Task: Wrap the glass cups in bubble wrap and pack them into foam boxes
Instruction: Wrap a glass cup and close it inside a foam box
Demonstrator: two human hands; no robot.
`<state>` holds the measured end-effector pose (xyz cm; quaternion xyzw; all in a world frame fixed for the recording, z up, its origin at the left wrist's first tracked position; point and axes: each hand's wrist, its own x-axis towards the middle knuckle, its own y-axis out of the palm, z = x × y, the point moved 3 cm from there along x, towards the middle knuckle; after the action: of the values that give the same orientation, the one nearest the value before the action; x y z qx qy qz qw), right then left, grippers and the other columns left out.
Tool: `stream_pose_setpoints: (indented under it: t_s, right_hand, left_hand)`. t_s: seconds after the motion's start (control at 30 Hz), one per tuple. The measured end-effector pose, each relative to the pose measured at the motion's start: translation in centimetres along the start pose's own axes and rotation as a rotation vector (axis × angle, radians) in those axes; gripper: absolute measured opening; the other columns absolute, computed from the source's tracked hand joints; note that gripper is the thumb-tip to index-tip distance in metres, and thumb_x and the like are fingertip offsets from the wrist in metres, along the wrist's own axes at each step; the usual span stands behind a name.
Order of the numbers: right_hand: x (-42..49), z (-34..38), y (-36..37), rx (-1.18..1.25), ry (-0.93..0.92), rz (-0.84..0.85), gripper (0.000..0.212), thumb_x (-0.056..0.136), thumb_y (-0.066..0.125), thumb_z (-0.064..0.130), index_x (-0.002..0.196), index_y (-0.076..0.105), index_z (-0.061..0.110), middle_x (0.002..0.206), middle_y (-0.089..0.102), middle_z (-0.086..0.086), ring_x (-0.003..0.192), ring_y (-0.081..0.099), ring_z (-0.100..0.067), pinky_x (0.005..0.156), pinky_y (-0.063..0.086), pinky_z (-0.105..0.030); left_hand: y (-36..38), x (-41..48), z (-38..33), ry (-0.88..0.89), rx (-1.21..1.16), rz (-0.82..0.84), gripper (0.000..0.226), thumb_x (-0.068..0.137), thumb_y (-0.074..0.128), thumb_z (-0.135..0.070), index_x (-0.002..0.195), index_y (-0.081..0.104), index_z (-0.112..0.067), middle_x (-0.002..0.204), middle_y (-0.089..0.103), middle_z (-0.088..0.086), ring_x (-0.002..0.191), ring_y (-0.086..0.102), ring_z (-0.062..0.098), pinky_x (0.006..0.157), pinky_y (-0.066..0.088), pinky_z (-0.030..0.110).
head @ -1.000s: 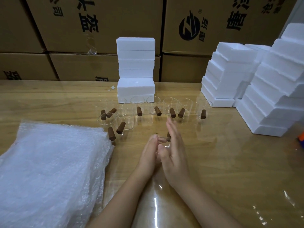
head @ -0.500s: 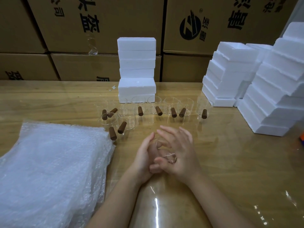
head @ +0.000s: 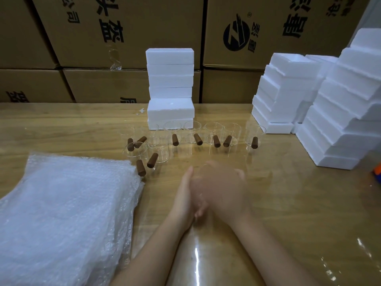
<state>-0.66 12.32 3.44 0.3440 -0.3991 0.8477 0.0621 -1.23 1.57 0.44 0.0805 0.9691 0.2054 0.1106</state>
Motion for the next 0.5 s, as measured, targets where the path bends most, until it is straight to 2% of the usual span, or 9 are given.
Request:
stream_pose_setpoints:
  t_s: [0.13,0.23,0.3,0.33,0.37,0.43,0.5]
  right_hand:
    - [0.2,-0.6,0.4,0.121,0.35,0.045,0.067,0.075,0.022,0.078,0.112,0.059,0.035,0.077,0.065,0.011,0.078,0.061,-0.015,0.078,0.048,-0.036]
    - [0.1,-1.3,0.5,0.228,0.454,0.024,0.048,0.072,0.021,0.08,0.086,0.056,0.051,0.068,0.063,0.02,0.067,0.059,-0.002,0.067,0.049,-0.032]
    - [0.1,-1.5,0.6,0.259,0.46,0.05,0.045,0.072,0.018,0.084,0.08,0.052,0.056,0.066,0.061,0.027,0.065,0.057,0.001,0.062,0.046,-0.029]
    - [0.0,-1.6,0.7,0.273,0.45,0.067,0.051,0.07,0.016,0.088,0.083,0.053,0.055,0.066,0.062,0.024,0.066,0.058,0.002,0.062,0.046,-0.028]
    - [0.0,-1.8,0.7,0.292,0.433,0.094,0.063,0.066,0.015,0.092,0.093,0.055,0.052,0.068,0.065,0.018,0.067,0.058,0.001,0.065,0.047,-0.029]
    - [-0.1,-2.1,1.1,0.353,0.381,0.193,0.082,0.065,0.021,0.094,0.121,0.051,0.042,0.08,0.067,0.009,0.075,0.061,-0.004,0.075,0.05,-0.034]
    - [-0.2,-2.0,1.4,0.376,0.31,0.287,0.082,0.069,0.032,0.088,0.137,0.037,0.043,0.087,0.062,0.017,0.085,0.059,0.0,0.081,0.046,-0.025]
  left_hand:
    - [0.3,0.1,0.5,0.105,0.215,-0.167,0.085,0.083,0.031,-0.071,0.11,0.05,0.008,0.042,0.048,-0.002,0.029,0.036,0.008,0.032,0.024,0.014]
    - [0.8,-0.1,0.6,0.228,0.322,-0.163,0.091,0.075,0.033,-0.074,0.116,0.05,0.005,0.059,0.052,0.007,0.034,0.041,0.002,0.036,0.03,0.013]
    - [0.9,-0.2,0.5,0.214,0.33,-0.145,0.09,0.074,0.034,-0.078,0.114,0.05,0.002,0.073,0.061,0.013,0.039,0.045,0.002,0.039,0.031,0.014]
    - [0.9,-0.2,0.5,0.178,0.305,-0.133,0.086,0.079,0.035,-0.076,0.113,0.051,0.001,0.069,0.066,0.009,0.037,0.044,0.001,0.038,0.031,0.015]
    - [0.8,-0.1,0.4,0.149,0.264,-0.107,0.08,0.084,0.031,-0.071,0.112,0.052,0.001,0.058,0.064,0.002,0.033,0.042,0.002,0.035,0.029,0.015]
    - [0.3,0.0,0.2,0.115,0.181,-0.091,0.077,0.088,0.02,-0.065,0.108,0.058,-0.001,0.041,0.049,-0.004,0.027,0.034,0.006,0.031,0.022,0.014]
    - [-0.4,0.1,-0.2,0.079,0.088,-0.126,0.073,0.089,0.018,-0.066,0.103,0.056,-0.005,0.04,0.045,0.002,0.025,0.033,0.011,0.031,0.022,0.012]
